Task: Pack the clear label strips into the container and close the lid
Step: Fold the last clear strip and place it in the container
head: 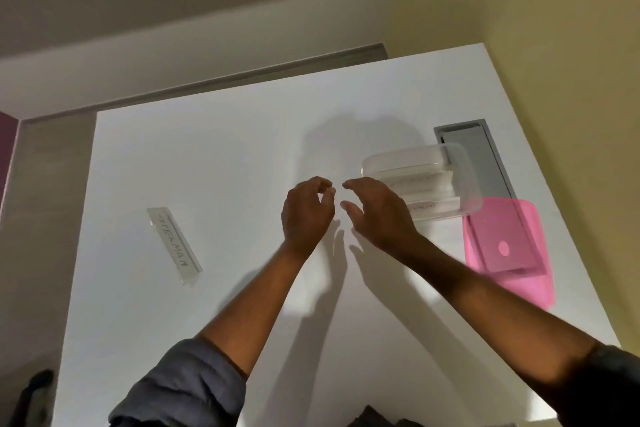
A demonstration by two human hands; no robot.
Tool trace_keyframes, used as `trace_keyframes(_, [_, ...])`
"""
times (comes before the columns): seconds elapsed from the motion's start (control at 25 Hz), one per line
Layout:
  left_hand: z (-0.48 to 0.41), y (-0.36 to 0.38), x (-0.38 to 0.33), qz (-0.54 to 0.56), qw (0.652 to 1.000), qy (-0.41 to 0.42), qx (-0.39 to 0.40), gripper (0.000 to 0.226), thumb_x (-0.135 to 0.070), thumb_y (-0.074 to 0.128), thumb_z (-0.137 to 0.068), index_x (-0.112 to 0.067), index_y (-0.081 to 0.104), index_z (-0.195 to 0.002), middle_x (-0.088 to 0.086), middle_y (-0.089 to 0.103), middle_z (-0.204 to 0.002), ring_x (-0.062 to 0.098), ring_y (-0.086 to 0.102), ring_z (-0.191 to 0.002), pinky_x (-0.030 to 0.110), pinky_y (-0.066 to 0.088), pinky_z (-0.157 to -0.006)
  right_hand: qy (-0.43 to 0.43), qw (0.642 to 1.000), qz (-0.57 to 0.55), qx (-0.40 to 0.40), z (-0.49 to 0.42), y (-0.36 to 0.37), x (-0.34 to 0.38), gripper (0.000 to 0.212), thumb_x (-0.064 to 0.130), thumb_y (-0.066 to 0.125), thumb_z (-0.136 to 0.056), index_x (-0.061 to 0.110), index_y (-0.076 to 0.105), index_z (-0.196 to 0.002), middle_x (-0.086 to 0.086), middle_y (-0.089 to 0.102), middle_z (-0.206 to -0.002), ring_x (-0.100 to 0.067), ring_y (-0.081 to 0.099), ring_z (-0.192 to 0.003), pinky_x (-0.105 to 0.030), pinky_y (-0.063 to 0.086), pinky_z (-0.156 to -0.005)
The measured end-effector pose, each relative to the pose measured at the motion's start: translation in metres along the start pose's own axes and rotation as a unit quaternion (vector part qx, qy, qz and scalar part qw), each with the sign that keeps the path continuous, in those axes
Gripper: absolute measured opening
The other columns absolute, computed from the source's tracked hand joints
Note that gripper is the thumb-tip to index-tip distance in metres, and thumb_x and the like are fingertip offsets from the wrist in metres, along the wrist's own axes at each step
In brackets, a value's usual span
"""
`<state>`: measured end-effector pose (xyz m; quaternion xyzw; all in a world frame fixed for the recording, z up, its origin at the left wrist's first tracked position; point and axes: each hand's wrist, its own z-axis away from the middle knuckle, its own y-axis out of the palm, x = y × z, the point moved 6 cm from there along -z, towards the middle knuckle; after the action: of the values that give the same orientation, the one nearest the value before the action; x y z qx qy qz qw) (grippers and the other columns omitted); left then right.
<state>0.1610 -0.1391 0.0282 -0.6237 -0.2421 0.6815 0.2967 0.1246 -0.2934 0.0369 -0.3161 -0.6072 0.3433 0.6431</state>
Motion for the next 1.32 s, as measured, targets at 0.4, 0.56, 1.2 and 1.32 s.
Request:
trace_keyframes(0.4, [0.047,-0.126,0.156,-0.019,0.984,-0.163,-0.073,0.026,-0.026,0.061,-0.105,-0.013,0.079,-0.117,0.001,0.082,-0.114,0.021,0.076,-0.108,0.028,0.054,-0.097,-0.021,0.990,-0.026,0.136,0.009,0.127,0.123,0.043,0.034,0.071,-0.096,0.020,0.065,-0.137,0.001,0.070,-0.138,-0.021,0.068,-0.120,-0.036,0.055,-0.098])
trace_keyframes(0.56, [0.063,-0.165,0.214,-0.003,0.968,-0.232,-0.098,0.024,-0.020,0.062,-0.104,-0.009,0.080,-0.113,0.008,0.081,-0.118,0.032,0.073,-0.117,0.032,0.052,-0.103,-0.022,0.980,-0.032,0.194,0.012,0.173,0.166,0.048,0.034,0.072,-0.095,0.020,0.061,-0.139,-0.001,0.068,-0.139,-0.023,0.067,-0.123,-0.039,0.055,-0.101])
trace_keyframes(1.2, [0.077,-0.185,0.324,0.132,0.930,-0.341,-0.042,0.016,-0.019,0.079,-0.096,-0.007,0.081,-0.107,0.012,0.081,-0.114,0.032,0.079,-0.094,0.047,0.068,-0.091,-0.002,0.961,-0.049,0.271,0.015,0.271,0.248,0.050,0.028,0.070,-0.098,0.012,0.057,-0.143,-0.010,0.068,-0.140,-0.030,0.068,-0.123,-0.039,0.057,-0.098])
trace_keyframes(1.32, [0.079,-0.189,0.326,0.134,0.930,-0.340,-0.045,0.020,-0.013,0.077,-0.098,-0.003,0.079,-0.115,0.015,0.078,-0.123,0.035,0.080,-0.097,0.045,0.069,-0.085,0.029,0.956,-0.058,0.285,0.011,0.276,0.247,0.051,0.031,0.071,-0.098,0.013,0.056,-0.143,-0.009,0.067,-0.141,-0.030,0.067,-0.123,-0.038,0.056,-0.098])
